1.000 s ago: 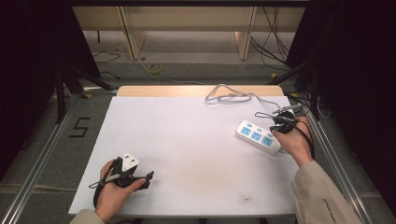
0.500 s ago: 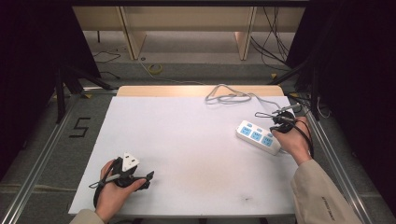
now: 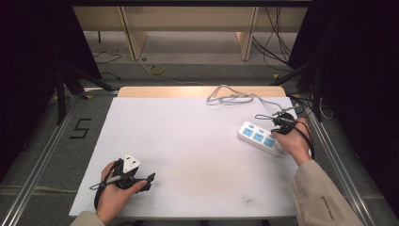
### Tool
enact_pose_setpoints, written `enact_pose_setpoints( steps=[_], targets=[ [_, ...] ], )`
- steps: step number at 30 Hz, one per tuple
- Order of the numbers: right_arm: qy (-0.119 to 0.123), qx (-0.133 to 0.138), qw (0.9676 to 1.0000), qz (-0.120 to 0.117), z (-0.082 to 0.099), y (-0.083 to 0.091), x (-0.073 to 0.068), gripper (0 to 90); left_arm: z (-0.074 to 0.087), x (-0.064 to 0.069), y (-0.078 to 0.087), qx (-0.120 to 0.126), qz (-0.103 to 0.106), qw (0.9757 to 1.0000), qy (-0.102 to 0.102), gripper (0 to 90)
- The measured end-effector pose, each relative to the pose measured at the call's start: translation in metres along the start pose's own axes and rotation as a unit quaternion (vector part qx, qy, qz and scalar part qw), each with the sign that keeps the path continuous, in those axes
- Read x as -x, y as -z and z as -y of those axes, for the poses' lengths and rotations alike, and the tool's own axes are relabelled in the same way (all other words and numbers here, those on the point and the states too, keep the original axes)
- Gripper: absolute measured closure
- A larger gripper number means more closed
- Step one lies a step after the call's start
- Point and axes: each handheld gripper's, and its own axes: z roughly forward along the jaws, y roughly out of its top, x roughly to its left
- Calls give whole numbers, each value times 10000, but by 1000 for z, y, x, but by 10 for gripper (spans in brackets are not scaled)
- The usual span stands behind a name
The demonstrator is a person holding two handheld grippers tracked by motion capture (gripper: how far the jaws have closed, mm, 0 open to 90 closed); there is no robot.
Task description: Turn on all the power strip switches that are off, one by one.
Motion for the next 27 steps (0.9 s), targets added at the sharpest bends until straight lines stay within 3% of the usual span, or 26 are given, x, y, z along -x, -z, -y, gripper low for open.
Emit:
enact_pose_setpoints(
  steps=[27],
  targets=[
    [-44,-145,9999,-56,-1,-6,3,900,0,0,0,12,26,10000,-3,157]
  ],
)
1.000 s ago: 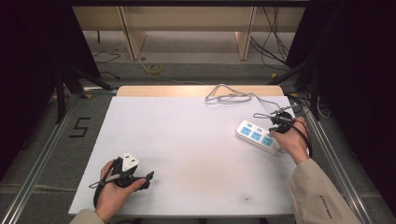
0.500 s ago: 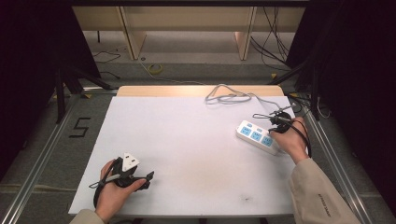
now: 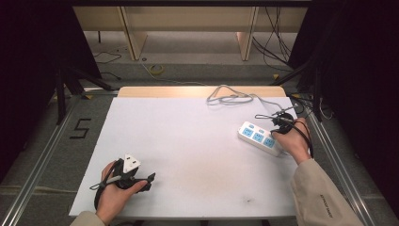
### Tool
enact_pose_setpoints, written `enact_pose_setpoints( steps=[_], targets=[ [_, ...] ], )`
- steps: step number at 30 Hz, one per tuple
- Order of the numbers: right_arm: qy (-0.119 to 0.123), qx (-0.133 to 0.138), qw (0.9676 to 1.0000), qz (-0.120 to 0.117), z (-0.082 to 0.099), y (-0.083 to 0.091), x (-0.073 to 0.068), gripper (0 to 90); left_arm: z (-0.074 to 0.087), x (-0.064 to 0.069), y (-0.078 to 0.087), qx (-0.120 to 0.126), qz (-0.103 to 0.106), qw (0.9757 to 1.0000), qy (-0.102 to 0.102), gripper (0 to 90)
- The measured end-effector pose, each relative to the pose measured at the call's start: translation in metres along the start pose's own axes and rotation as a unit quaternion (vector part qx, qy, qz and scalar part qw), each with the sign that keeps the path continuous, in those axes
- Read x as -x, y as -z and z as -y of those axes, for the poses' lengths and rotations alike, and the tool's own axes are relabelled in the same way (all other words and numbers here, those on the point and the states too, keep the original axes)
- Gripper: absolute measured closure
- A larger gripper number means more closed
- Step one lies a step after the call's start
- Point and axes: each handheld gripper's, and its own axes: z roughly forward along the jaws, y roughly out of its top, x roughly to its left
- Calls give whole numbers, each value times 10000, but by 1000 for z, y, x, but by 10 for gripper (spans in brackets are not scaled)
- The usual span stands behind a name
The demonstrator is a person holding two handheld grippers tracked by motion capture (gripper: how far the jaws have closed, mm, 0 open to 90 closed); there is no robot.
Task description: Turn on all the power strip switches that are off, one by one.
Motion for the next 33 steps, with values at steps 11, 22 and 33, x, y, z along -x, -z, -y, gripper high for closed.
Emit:
enact_pose_setpoints(
  steps=[11,22,33],
  targets=[
    [6,-56,10000,29,0,-2,-1,900,0,0,0,5,6,10000,-9,157],
    [-8,-55,10000,40,1,-3,-1,900,0,0,0,20,7,10000,-17,157],
    [-41,-57,10000,63,1,-3,-2,900,0,1,0,16,8,10000,-22,157]
  ],
)
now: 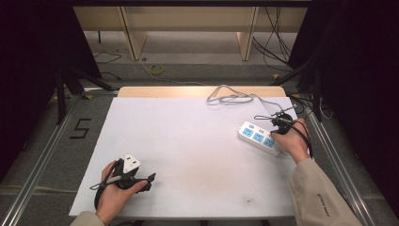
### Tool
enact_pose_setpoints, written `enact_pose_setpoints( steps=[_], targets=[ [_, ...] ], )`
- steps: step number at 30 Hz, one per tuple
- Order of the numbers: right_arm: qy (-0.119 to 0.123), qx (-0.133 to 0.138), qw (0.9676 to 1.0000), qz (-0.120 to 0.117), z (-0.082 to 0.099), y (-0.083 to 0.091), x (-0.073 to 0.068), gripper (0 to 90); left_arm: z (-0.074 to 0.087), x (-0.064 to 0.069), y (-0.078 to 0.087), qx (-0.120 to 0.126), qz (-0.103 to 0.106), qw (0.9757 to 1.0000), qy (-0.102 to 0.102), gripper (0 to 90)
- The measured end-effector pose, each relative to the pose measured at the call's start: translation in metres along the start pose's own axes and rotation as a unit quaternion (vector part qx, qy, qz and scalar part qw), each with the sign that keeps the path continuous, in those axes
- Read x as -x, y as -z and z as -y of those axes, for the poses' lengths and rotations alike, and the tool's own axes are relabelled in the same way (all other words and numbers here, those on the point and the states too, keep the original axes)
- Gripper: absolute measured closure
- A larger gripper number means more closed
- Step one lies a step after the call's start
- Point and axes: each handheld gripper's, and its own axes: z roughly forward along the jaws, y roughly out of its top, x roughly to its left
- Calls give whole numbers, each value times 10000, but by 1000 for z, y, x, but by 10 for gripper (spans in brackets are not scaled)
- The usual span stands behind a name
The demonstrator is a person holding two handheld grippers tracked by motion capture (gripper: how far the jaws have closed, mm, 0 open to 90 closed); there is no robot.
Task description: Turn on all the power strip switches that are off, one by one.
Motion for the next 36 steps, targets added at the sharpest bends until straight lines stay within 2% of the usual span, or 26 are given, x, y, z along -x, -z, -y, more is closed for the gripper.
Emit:
enact_pose_setpoints(
  steps=[5,13,15,18,36],
  targets=[
    [42,-62,9999,104,1,0,0,900,0,0,0,-7,-9,10000,-8,157],
    [33,-41,10000,76,0,1,1,900,0,0,0,-9,0,10000,9,157],
    [-36,11,10000,-27,0,2,1,900,0,-1,-1,-14,0,10000,16,157],
    [-64,93,9999,-32,-2,4,1,900,0,-1,-1,-16,-1,10000,16,157],
    [-31,132,9998,-110,-11,11,-4,900,0,0,-1,-10,-10,10000,23,157]
  ],
)
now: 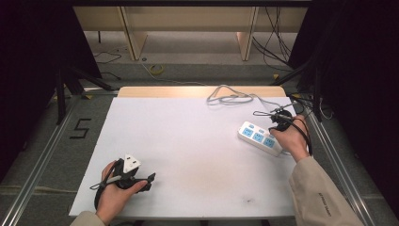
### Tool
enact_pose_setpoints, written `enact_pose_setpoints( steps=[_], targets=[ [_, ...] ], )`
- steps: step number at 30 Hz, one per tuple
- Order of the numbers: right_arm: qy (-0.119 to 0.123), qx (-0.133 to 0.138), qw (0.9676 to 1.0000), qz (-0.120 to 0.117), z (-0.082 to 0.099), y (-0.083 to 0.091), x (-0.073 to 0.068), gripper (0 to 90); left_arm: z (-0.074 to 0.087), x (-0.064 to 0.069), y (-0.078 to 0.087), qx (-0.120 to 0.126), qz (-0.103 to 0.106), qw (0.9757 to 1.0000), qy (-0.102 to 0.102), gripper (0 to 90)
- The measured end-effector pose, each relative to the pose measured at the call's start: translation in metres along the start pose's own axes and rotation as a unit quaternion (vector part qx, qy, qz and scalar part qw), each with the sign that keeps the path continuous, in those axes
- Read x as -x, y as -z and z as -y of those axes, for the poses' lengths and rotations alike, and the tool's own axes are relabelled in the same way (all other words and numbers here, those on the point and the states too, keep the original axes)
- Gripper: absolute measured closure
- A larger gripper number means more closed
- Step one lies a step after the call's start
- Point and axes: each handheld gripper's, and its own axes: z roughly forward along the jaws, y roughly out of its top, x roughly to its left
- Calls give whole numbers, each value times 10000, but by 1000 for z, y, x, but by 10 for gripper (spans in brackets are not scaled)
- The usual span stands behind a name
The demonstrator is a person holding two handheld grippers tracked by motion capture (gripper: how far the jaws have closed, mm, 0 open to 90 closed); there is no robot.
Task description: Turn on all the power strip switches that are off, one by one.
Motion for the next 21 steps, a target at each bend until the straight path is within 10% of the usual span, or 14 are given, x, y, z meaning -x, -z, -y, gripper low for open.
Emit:
enact_pose_setpoints(
  steps=[21],
  targets=[
    [32,30,10000,7,-10,0,-6,900,0,0,1,-4,0,10000,-11,157]
  ],
)
